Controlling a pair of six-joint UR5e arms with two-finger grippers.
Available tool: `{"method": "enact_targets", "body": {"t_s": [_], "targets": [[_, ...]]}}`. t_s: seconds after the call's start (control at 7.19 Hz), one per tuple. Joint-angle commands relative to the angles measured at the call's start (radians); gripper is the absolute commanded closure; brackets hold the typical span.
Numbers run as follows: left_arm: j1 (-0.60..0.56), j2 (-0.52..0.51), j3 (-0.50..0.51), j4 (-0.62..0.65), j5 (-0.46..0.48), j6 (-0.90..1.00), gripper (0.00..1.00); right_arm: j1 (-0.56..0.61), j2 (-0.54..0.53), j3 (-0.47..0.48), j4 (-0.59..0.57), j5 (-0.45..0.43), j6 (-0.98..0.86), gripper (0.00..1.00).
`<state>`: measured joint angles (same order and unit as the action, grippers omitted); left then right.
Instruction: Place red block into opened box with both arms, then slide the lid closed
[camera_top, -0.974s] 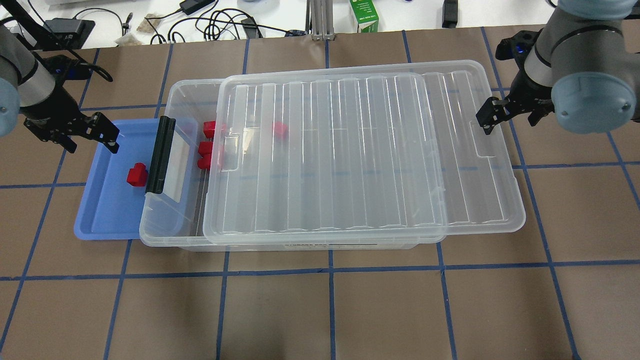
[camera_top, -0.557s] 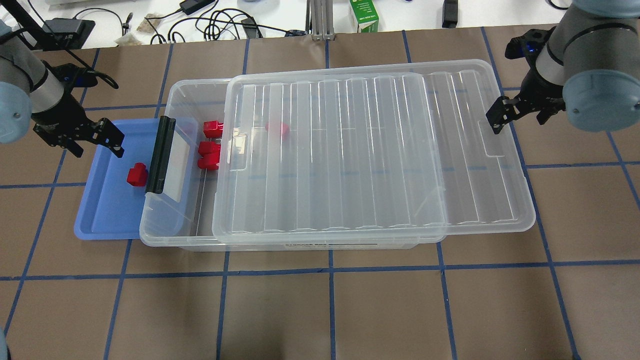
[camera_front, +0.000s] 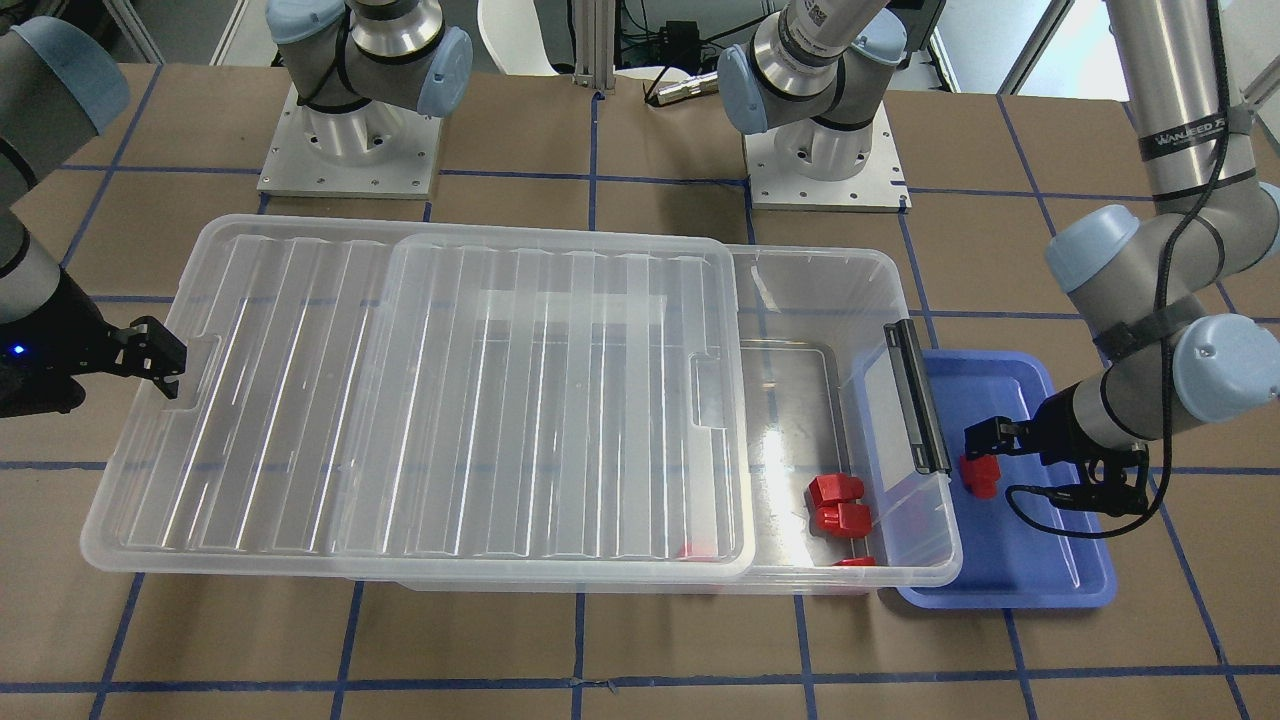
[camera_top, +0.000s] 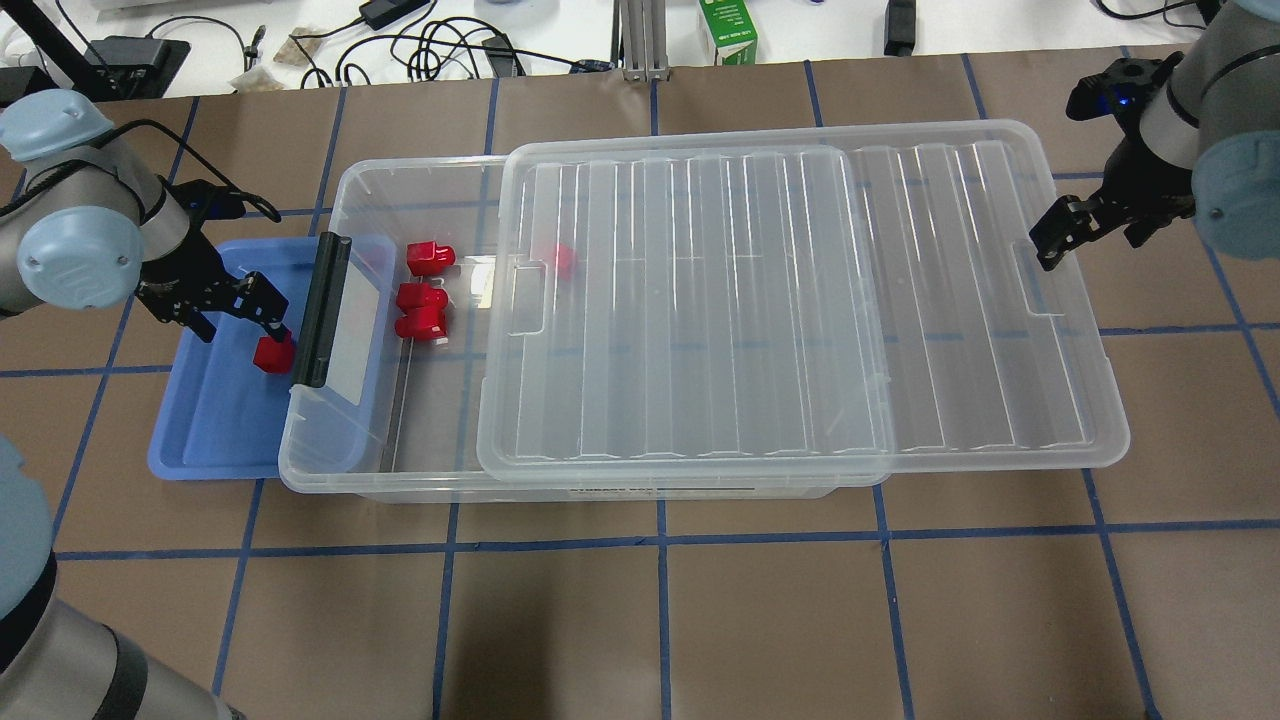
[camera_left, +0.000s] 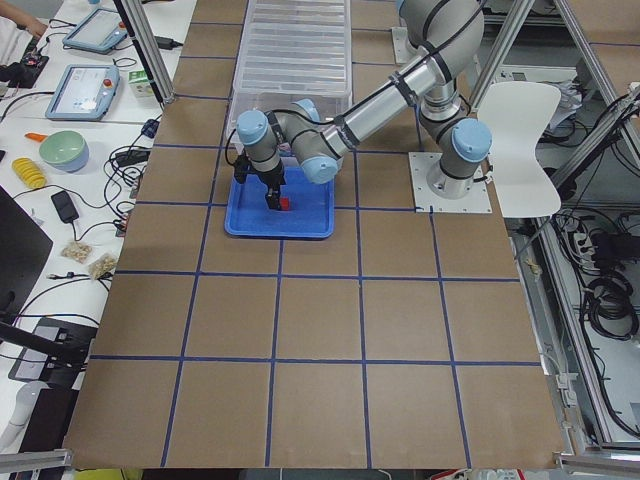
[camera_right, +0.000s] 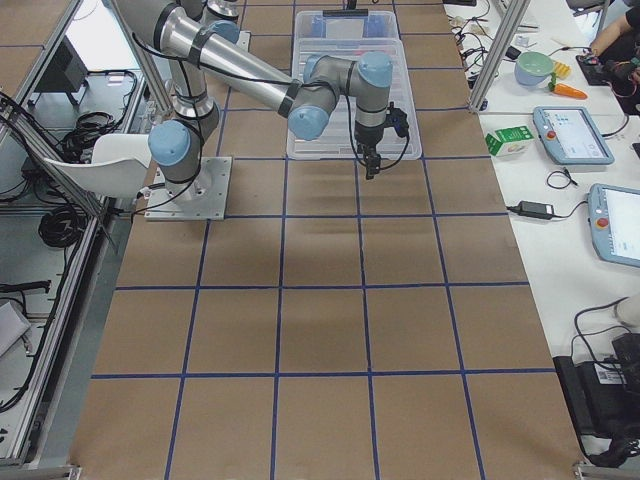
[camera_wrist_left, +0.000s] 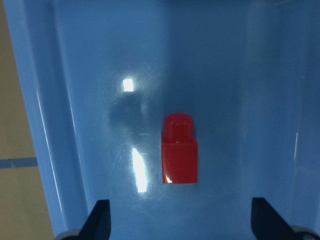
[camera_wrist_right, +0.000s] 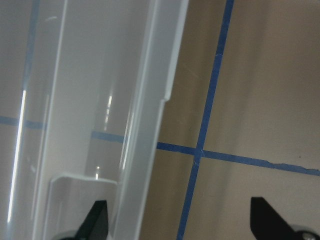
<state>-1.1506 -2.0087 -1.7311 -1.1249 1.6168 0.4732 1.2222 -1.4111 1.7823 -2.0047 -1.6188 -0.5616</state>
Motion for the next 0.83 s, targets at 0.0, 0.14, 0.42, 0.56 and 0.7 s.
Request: {"method": "enact_targets", "body": {"t_s": [0.0,0.14,0.42,0.56,0.7], "targets": [[0.0,-0.06,0.001,0.06,-0.001,-0.004,0.0,-0.044,0.0,-0.012,0.001,0.0,-0.052,0.0],[0.0,-0.08,-0.004,0.062,-0.006,-0.001,0.07,-0.056,0.0,-0.014,0.003,0.002,-0.055,0.0],[-0.001,-0.082,-0.002,0.054,-0.002,-0.004,0.81,-0.07,0.0,-0.012,0.003,0.0,-0.084,0.0],[-0.003,-0.071,-0.001,0.05,-0.001,-0.002,1.0,-0.07,-0.002,-0.014,0.006,0.002,-0.084,0.0],[-0.003,-0.061,-0.001,0.05,-0.012,0.004,1.0,-0.07,-0.009,-0.014,0.007,0.003,-0.083,0.0]]}}
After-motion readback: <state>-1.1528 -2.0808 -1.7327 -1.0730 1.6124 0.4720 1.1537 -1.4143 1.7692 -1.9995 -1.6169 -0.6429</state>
